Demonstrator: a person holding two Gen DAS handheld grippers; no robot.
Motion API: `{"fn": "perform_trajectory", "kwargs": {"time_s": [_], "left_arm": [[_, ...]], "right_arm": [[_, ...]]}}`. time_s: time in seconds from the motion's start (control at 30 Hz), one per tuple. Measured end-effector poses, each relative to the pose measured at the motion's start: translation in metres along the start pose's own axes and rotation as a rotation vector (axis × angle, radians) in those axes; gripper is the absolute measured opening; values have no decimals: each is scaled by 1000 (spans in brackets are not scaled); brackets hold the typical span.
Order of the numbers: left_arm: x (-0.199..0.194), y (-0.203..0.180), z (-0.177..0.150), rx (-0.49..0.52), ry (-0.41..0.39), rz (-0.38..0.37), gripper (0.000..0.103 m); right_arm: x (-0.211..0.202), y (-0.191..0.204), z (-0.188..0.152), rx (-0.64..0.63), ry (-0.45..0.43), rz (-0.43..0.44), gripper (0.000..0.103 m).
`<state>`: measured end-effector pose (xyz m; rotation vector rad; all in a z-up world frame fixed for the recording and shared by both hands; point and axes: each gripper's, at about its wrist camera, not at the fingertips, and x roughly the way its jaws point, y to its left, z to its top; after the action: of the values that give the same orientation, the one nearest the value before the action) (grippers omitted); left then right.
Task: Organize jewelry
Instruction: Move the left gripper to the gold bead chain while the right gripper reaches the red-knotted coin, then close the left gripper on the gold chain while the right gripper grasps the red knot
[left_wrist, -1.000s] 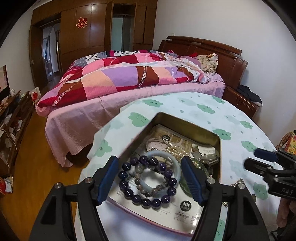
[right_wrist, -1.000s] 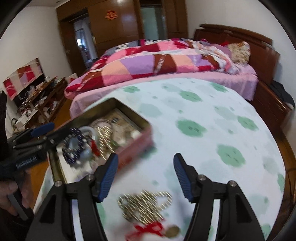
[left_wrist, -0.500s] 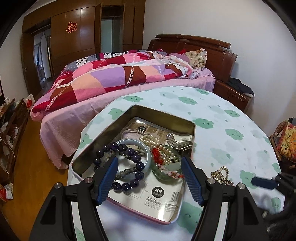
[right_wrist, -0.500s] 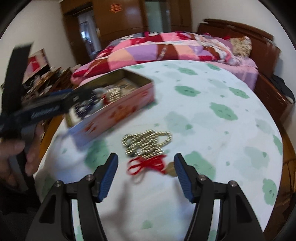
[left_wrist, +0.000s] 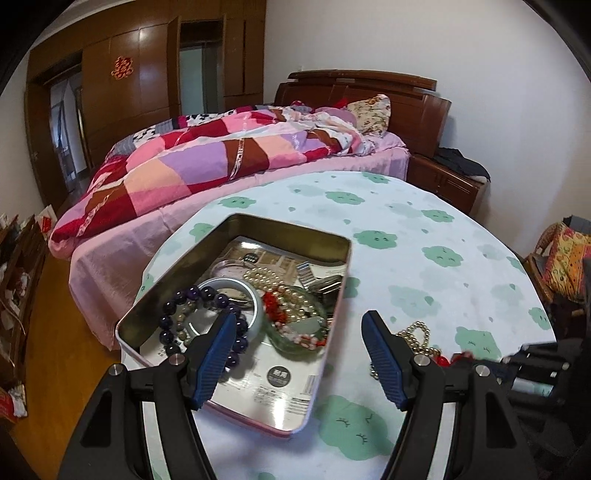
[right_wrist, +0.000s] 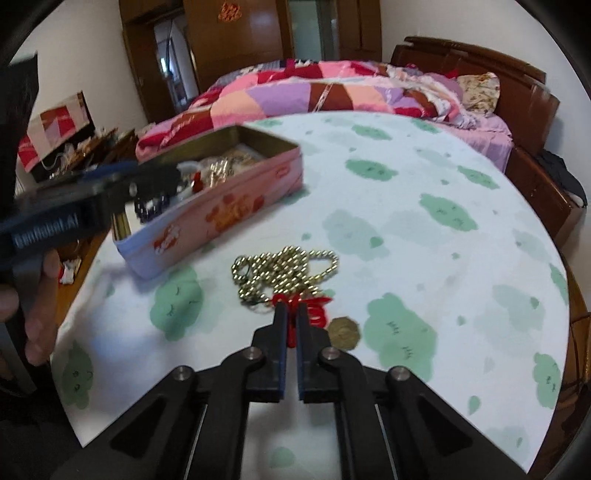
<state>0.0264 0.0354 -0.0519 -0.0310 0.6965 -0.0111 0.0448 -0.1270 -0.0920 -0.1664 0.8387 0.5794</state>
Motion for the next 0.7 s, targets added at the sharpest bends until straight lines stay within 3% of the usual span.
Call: {"fn": "perform_trajectory", "kwargs": {"time_s": [0.37,0.7], "left_arm": [[0,-51,-9,148,4,-81,70],[24,-78,-11,201,68,-126,68]], "right_arm": [[-8,-54,1,135,-30,-147,4],[-4,-61,-7,158,-34,-134,4]]}}
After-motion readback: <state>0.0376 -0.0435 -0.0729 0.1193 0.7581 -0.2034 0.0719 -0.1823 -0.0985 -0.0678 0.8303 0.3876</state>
